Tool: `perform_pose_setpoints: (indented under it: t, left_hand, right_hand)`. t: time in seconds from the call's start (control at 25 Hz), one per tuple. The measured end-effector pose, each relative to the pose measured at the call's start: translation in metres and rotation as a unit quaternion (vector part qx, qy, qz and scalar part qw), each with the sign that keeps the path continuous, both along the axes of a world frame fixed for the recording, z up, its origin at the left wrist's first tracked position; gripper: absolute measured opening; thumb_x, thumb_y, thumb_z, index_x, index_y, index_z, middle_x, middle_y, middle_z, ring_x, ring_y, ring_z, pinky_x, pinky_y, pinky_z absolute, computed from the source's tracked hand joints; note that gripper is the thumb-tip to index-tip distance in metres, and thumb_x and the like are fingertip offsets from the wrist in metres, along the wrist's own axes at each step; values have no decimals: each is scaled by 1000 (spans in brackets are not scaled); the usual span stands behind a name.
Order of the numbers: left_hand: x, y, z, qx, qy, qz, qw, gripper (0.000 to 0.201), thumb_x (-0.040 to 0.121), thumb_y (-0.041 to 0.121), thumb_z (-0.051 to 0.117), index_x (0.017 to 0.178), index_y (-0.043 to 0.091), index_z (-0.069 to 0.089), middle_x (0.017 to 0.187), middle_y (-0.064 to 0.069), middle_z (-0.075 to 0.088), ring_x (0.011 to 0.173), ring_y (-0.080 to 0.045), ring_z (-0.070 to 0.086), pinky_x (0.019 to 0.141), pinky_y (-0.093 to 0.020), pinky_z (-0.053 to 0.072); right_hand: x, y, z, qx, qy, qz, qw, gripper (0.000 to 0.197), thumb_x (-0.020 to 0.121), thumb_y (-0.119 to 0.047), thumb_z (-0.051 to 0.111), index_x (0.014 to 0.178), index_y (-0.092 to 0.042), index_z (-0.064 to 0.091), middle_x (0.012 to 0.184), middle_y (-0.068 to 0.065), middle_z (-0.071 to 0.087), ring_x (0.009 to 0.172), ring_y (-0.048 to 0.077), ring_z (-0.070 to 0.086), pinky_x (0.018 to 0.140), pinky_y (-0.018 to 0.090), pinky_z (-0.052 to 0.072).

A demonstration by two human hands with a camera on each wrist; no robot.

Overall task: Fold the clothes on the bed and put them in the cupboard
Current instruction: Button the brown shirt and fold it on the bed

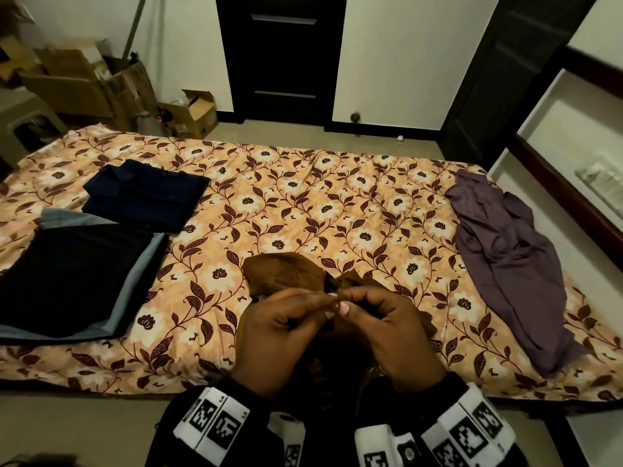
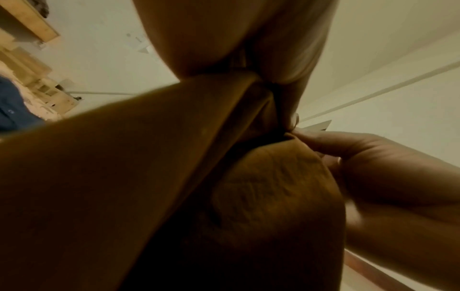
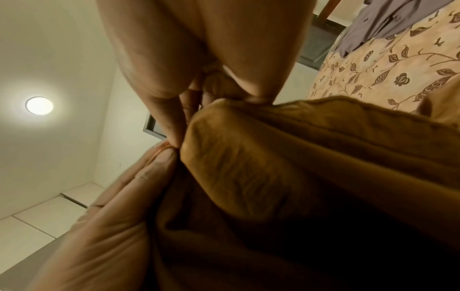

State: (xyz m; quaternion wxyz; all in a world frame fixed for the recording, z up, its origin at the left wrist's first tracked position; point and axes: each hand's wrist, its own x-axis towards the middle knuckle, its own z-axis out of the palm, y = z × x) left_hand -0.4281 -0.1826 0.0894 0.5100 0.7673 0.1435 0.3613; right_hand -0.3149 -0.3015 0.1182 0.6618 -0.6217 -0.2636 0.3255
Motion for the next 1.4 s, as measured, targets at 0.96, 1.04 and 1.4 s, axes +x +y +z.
perform_pose_setpoints:
  t: [0.96, 1.04, 1.4]
  left_hand:
    - [7, 47, 26, 72, 459, -5, 886, 23, 85, 16, 72, 79, 38, 67, 80, 14, 63, 78, -5, 60, 65, -15, 42]
    - [0, 54, 23, 73, 443, 63, 891, 15, 84, 15, 73, 86, 30, 74, 85, 5, 69, 84, -15, 64, 71, -22, 43]
    - [-18, 37, 27, -45, 416, 136, 898, 14, 82, 26, 76, 78, 15, 69, 70, -1, 67, 72, -20, 64, 63, -29, 46]
  right_hand:
    - [68, -21, -38, -287, -387, 63, 874, 16, 89, -31, 62, 77, -40, 57, 82, -13, 62, 81, 5, 57, 74, 26, 47]
    - [73, -29, -42, -316, -382, 61, 867, 25, 89, -29, 62, 72, -45, 53, 81, -14, 62, 81, 5, 57, 72, 24, 45]
    - [66, -46, -46, -267, -113, -1, 957, 22, 85, -22, 69, 65, -16, 64, 70, 3, 67, 71, 21, 62, 69, 32, 51]
